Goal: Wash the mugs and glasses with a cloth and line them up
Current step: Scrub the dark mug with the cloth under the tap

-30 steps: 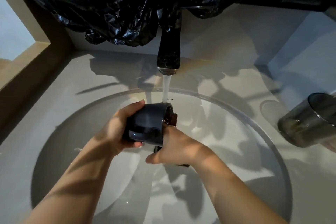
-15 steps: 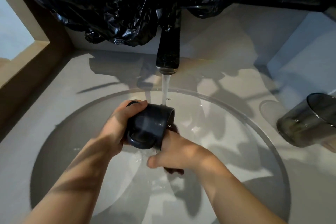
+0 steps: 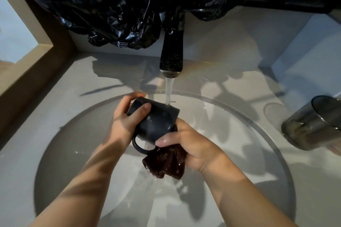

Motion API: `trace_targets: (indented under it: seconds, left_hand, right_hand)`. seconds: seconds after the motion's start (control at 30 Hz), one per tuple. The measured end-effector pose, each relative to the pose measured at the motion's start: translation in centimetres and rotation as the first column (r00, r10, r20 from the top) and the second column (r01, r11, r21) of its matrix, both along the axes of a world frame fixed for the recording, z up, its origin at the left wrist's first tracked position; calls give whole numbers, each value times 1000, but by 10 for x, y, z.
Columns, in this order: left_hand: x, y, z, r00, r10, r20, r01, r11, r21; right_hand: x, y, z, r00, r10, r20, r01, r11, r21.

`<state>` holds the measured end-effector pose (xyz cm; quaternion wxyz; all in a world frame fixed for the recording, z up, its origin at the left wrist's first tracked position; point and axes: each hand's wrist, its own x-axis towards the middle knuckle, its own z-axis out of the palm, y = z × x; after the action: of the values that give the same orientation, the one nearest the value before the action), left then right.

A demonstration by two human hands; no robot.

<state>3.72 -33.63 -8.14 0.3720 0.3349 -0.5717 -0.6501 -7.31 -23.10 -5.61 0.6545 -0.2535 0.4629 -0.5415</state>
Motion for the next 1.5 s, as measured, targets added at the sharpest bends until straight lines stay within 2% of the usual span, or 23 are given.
trace_targets:
  seconds: [0.07, 0.17, 0.23, 0.3, 0.33, 0.4, 0.5, 0.57, 0.67, 0.77, 0.83, 0.9, 0.97, 1.03, 1.07, 1.13, 1.17, 1.2, 1.27, 1.33, 1.4, 1.43, 1.5]
  left_hand:
    - [2, -2, -1, 996, -84, 24, 85, 995, -48]
    - [4, 2, 5, 965, -242, 97, 223, 960, 171]
    - [2, 5, 8, 975, -207, 78, 167, 921, 352]
    - [-2, 8, 9, 988, -117, 102, 57, 882, 468]
    - [-5, 9, 9, 992, -74, 99, 18, 879, 477]
    - [-10, 12, 8, 995, -9, 100, -27, 934, 355]
    - [-9, 10, 6, 992, 26, 123, -38, 995, 95]
    - [-6, 8, 6, 986, 19, 165, -6, 997, -74]
    - [0, 7, 6, 982, -39, 183, 76, 977, -200]
    - [1, 6, 8, 980, -180, 89, 181, 984, -5]
    - [2, 8, 12, 963, -268, 40, 252, 941, 224]
    - [0, 12, 13, 963, -268, 22, 234, 875, 425]
    - [-6, 16, 11, 981, -184, 54, 129, 842, 524]
    - [-15, 21, 6, 994, -45, 95, -3, 891, 453]
    - [-17, 23, 5, 994, 32, 104, -68, 928, 365]
    - [-17, 23, 3, 991, 100, 94, -108, 990, 86]
    - [-14, 23, 4, 992, 79, 96, -72, 995, -74]
    - [-11, 23, 4, 992, 60, 107, -38, 979, -202]
    - [-5, 23, 7, 994, 38, 104, -5, 953, -302]
    - [-3, 22, 10, 997, -8, 75, 26, 970, -242]
    - [-3, 22, 15, 996, -84, -2, 84, 996, 11]
    - [-3, 22, 17, 994, -105, -17, 107, 979, 176]
    - [-3, 24, 20, 991, -126, 39, 100, 913, 395]
  right_hand:
    - [-1, 0, 1, 986, -76, 151, 78, 997, -5]
    - [-1, 2, 0, 967, -84, -241, 89, 996, 12]
    - [2, 4, 4, 704, 101, -703, -42, 994, 101]
    - [7, 1, 0, 453, 237, -859, -105, 972, 212]
    - [10, -1, -4, 454, 249, -855, -84, 968, 237]
    - [13, -2, -9, 604, 237, -761, -16, 958, 286]
    - [9, -1, -3, 967, 77, -243, -1, 954, 299]
    - [0, 0, 5, 992, -33, 120, 4, 972, 236]
    - [-6, 3, 12, 974, -68, 216, 36, 988, 151]
    - [-7, 1, 9, 993, -102, 52, 100, 994, 46]
    - [-7, 2, 6, 934, -52, -353, 60, 998, 13]
    - [-9, 3, 5, 605, 133, -785, -71, 991, 113]
    - [-6, 4, 4, 395, 268, -879, -124, 963, 238]
    - [-3, 5, 2, 465, 284, -839, -97, 958, 271]
    - [-1, 6, 3, 598, 254, -760, -73, 962, 265]
    - [-2, 4, 2, 914, 86, -396, 1, 977, 213]
    - [-7, 2, 3, 989, -6, -146, 38, 975, 220]
    - [-10, 2, 6, 995, -69, 66, 52, 970, 238]
    - [-13, 4, 9, 977, -84, 197, 44, 979, 199]
    - [-12, 4, 10, 990, -71, 121, 58, 993, 107]
    - [-10, 3, 9, 991, -77, -111, 81, 996, 29]
    - [-10, 4, 8, 943, -52, -328, 57, 998, 4]
    - [-9, 5, 4, 667, 112, -736, -83, 994, 75]
